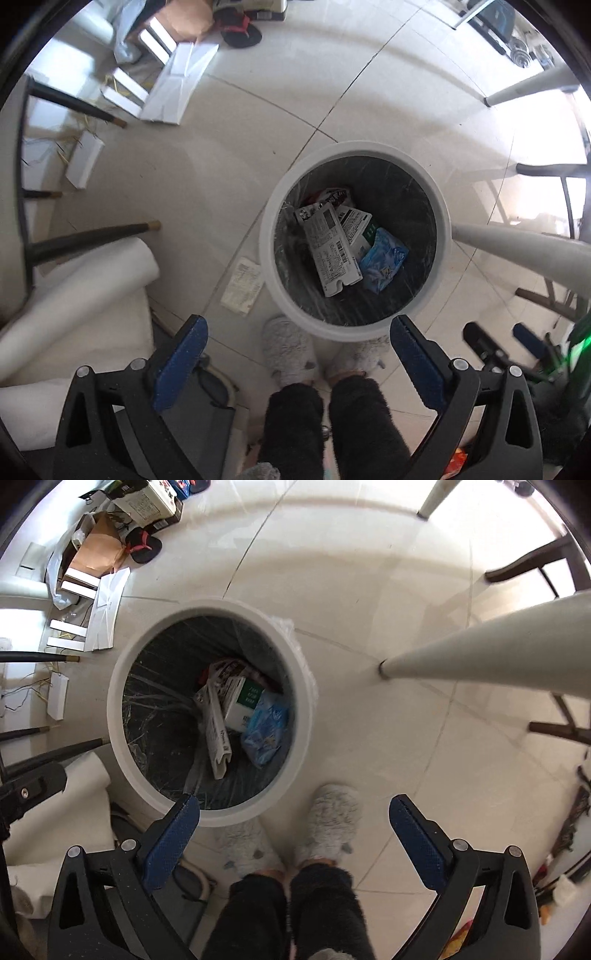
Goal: Collect trash
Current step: 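Open both tools to drop the striped box and blue bag into the bin, then move both tools back up toward the table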
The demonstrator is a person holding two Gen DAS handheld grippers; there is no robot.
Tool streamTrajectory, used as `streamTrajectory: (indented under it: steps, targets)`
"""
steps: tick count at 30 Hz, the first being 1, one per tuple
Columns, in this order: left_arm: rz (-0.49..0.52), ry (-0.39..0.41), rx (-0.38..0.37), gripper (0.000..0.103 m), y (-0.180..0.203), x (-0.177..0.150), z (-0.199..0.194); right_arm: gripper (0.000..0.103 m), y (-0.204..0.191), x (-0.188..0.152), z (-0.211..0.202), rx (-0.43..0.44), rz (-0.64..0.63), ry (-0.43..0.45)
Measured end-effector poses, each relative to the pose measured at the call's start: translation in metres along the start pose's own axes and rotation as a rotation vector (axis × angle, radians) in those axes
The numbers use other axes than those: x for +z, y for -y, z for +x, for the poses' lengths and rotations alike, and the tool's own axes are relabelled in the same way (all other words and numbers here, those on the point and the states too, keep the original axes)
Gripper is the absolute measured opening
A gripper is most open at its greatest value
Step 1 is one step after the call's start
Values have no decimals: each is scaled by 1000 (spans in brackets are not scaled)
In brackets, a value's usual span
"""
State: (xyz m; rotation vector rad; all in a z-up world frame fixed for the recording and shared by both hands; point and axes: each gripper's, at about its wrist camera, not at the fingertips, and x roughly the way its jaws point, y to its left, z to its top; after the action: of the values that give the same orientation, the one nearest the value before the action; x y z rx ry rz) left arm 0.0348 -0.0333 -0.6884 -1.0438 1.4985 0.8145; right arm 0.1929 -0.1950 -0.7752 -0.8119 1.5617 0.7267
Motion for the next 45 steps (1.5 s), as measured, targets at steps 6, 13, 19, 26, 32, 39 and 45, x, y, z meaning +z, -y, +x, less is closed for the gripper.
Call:
streamTrajectory:
  steps: [6, 13, 19, 26, 32, 39, 45]
  targets:
    - [49, 32, 23, 101, 8, -16, -36, 103, 3, -7, -48, 19, 6, 36]
    - [63, 36, 20, 101, 12, -37, -84, 103, 4, -25, -116, 31, -1, 67]
    - [84, 35, 15, 101, 20, -61, -137, 103, 10, -51, -181, 45, -4, 85]
    - [106, 82, 32, 101, 23, -94, -211, 103, 22, -88, -267, 72, 40, 105]
    - [104, 148, 42, 101, 27, -114, -282, 103, 30, -115, -345, 136, 88, 113]
    - [181, 350, 104, 101, 71, -92, -377, 103, 41, -103, -446, 213, 100, 211]
    - [238, 462, 146, 101, 125, -36, -429, 103, 84, -44, -521, 232, 120, 276]
